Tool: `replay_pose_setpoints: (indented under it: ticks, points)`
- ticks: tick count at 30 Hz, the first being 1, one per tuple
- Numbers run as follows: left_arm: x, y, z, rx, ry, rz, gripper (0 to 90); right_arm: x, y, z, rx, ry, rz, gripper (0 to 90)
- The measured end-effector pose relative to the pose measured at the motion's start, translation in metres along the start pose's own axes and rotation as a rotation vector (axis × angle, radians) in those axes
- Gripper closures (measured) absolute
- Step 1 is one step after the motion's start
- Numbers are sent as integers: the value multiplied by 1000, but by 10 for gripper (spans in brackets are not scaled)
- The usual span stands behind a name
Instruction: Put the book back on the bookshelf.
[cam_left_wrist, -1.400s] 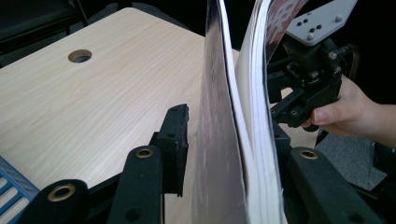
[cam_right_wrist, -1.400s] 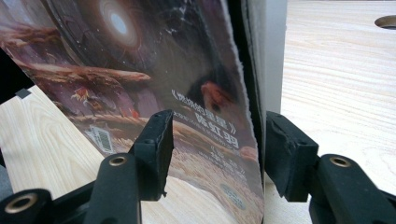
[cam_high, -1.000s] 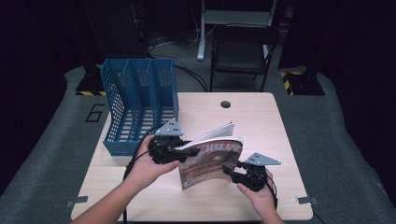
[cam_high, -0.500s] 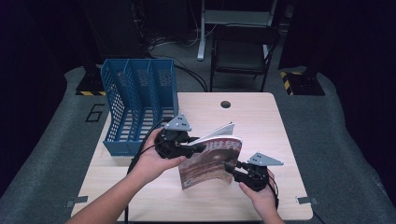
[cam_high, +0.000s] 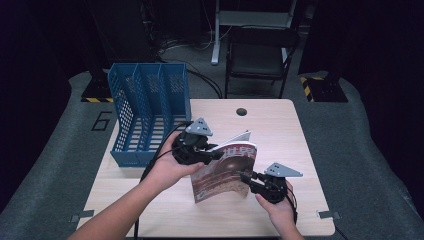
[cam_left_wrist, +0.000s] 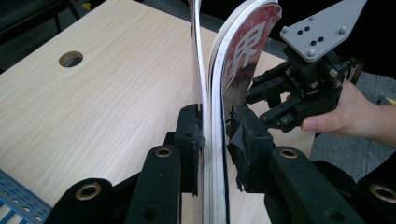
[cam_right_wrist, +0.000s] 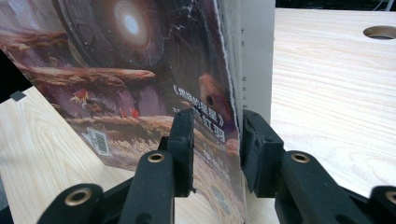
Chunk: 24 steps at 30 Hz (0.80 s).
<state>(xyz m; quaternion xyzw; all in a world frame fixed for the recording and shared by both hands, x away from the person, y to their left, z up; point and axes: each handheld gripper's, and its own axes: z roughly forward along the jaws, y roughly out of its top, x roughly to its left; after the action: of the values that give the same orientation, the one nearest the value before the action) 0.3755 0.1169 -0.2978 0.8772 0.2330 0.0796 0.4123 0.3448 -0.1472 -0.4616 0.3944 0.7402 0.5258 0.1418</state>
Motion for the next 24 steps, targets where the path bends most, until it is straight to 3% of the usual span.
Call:
replay_pose_setpoints:
  ticks: [3, 12, 24]
  points:
    - [0, 3, 3, 14, -11, -14, 732, 0, 0, 0, -1, 3, 0, 680]
    - [-3, 10, 9, 53, -2, 12, 757, -1, -1, -1, 5, 4, -1, 679]
    - [-3, 12, 12, 74, 4, -2, 815, -1, -1, 0, 1, 8, 7, 679]
